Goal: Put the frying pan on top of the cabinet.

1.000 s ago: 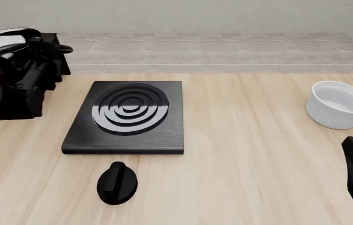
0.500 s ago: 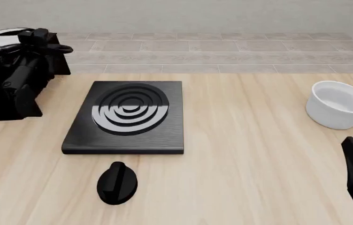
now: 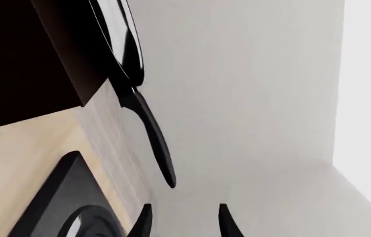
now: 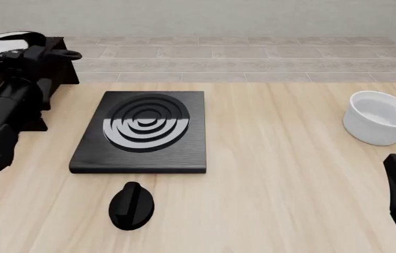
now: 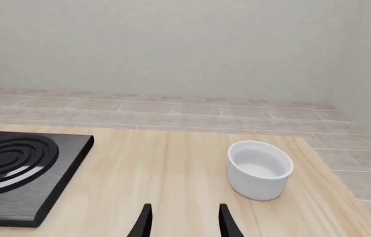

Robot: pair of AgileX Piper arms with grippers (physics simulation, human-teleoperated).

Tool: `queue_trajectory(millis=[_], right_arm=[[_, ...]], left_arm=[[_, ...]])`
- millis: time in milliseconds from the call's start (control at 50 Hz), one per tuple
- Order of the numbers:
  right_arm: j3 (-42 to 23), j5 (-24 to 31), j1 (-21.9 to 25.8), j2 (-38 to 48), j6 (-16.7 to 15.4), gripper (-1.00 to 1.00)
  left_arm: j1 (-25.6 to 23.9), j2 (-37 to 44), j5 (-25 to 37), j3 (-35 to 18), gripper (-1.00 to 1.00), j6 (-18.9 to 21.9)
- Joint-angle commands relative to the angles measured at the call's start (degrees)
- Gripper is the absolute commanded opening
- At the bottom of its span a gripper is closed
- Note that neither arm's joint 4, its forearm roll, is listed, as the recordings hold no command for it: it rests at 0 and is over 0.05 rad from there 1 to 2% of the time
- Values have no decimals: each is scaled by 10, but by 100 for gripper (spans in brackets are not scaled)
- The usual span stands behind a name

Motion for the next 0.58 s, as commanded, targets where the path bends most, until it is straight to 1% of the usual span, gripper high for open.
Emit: queue_trajectory(millis=[20,100,120,160,180,200,240,280,320,340,420,480,500,540,560,580], right_arm=[[0,2,0,-4,1,100],[0,4,0,-6,1,100],[0,4,0,-8,1,100],[0,4,0,-8,1,100],[0,5,-1,-9,1,100],[0,6,-1,-11,3,100],[0,7,-1,-13,3,100],[0,8,-1,-15,3,100],[0,9,0,-17,4,100],[0,9,0,-17,3,100],[0,11,-1,-21,3,100],[0,12,-4,-22,7,100],[0,12,-4,-22,9,100],[0,12,-5,-23,10,100],[0,12,-4,-24,10,100],[0,12,-4,-24,10,100]], left_arm=[[-11,-105,2,101,100,10],[-14,-144,10,132,100,19],[-16,-160,7,147,100,24],[-16,-160,7,148,100,24],[-17,-182,14,162,100,29],[-19,-227,44,177,100,43],[-22,-256,56,194,100,43],[-20,-299,87,202,100,53],[-20,-323,99,213,100,52],[-20,-350,120,216,100,60],[-14,-413,169,233,100,64],[-13,-491,239,237,100,75],[-14,-526,279,232,100,90],[-16,-567,314,239,100,92],[-14,-588,346,229,100,110],[-14,-606,367,227,100,118]])
